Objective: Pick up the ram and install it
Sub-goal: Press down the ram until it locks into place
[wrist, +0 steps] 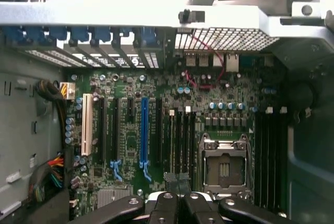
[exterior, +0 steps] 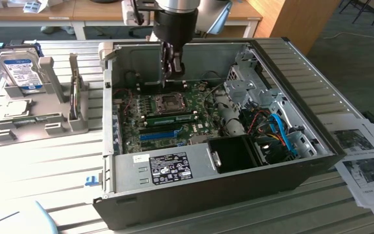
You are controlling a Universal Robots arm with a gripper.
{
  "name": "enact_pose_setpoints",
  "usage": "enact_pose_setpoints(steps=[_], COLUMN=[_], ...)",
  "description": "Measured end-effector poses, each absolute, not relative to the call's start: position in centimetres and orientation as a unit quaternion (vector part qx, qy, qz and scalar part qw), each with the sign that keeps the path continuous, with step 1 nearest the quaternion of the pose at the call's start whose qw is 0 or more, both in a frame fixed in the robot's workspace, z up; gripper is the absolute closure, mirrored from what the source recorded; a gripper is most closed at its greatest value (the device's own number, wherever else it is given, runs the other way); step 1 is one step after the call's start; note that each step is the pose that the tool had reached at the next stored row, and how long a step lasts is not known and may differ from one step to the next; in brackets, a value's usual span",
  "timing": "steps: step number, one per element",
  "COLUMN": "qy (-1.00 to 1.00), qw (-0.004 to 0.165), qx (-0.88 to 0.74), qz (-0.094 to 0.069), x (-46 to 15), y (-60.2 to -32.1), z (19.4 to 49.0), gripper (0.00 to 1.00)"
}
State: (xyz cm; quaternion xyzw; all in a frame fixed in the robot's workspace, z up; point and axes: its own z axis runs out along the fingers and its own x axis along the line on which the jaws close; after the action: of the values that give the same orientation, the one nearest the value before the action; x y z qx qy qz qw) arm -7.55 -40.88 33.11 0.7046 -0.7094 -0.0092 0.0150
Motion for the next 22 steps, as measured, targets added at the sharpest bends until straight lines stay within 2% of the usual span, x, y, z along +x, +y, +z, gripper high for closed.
enact_pose_setpoints(steps=[10,22], qy=[-0.709,-0.709], qw=[0.015,0.015], qx=[0.705,0.705], qz=[-0.009,-0.009], x=[-6.7,-6.6], y=[-40.9,-40.9], z=[33.2,35.3], gripper=[0.91,0.91])
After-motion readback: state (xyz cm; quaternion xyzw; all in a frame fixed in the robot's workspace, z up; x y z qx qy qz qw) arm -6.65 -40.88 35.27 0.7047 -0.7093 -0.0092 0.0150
